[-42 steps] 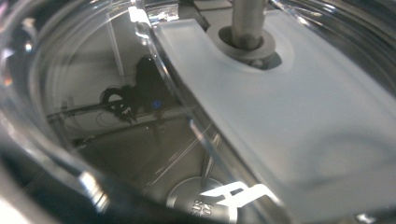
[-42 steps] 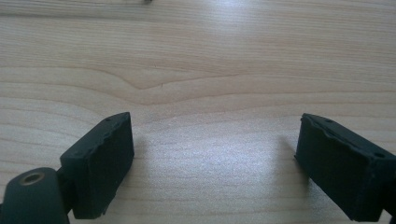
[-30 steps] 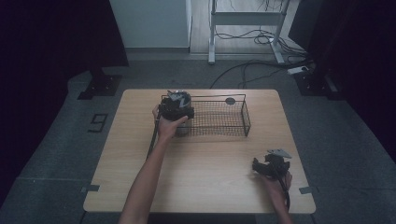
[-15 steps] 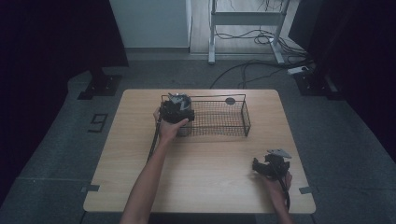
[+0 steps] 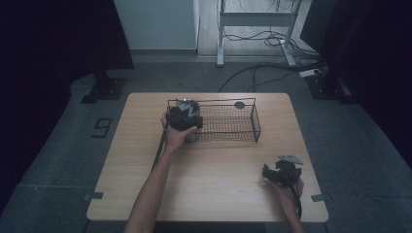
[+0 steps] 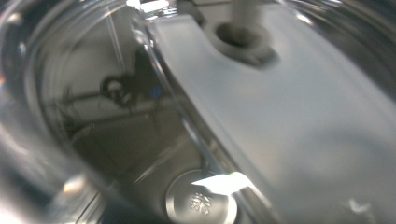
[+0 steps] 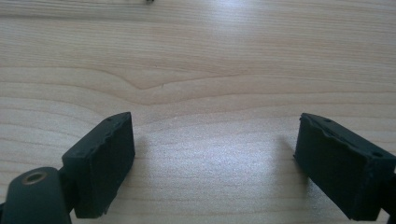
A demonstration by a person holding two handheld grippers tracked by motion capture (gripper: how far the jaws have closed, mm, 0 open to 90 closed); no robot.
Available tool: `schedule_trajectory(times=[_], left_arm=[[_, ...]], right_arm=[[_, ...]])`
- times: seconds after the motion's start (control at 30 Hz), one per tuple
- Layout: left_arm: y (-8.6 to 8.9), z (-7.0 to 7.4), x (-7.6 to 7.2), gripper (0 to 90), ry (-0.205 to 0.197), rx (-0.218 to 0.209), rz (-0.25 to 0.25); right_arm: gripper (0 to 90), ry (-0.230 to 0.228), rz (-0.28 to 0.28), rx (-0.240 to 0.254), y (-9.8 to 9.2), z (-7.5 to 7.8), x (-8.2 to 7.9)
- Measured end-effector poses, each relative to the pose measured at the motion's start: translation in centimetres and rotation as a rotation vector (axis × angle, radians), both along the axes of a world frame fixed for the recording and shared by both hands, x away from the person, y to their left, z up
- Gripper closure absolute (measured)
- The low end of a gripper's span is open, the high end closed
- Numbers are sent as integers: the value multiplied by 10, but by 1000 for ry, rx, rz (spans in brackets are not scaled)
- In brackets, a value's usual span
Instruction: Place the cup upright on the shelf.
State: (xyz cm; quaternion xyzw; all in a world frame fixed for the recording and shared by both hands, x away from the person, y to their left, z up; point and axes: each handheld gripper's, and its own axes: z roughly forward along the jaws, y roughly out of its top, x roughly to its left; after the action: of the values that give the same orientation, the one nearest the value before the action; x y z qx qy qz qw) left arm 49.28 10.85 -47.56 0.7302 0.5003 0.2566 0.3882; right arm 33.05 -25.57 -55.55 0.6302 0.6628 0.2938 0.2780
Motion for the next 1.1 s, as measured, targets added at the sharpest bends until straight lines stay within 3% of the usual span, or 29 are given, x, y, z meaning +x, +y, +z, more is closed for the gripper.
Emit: schedule_trajectory(times=[0.27, 0.37, 0.53, 0.67, 0.8, 1.1], left_arm=[[2, 9, -4, 0, -28, -25, 19], [4, 15, -8, 0, -55, -30, 7], [6, 22, -14, 0, -61, -26, -4], [10, 25, -27, 0, -86, 9, -7], [15, 29, -39, 0, -95, -8, -26], [29, 30, -70, 0, -74, -2, -54]], right_arm=[[123, 0, 3, 0, 0, 0, 0], [123, 0, 2, 2, 0, 0, 0], [124, 1, 2, 3, 0, 0, 0], [125, 1, 3, 0, 0, 0, 0], [125, 2, 2, 0, 0, 0, 0], [123, 0, -5, 1, 0, 0, 0]])
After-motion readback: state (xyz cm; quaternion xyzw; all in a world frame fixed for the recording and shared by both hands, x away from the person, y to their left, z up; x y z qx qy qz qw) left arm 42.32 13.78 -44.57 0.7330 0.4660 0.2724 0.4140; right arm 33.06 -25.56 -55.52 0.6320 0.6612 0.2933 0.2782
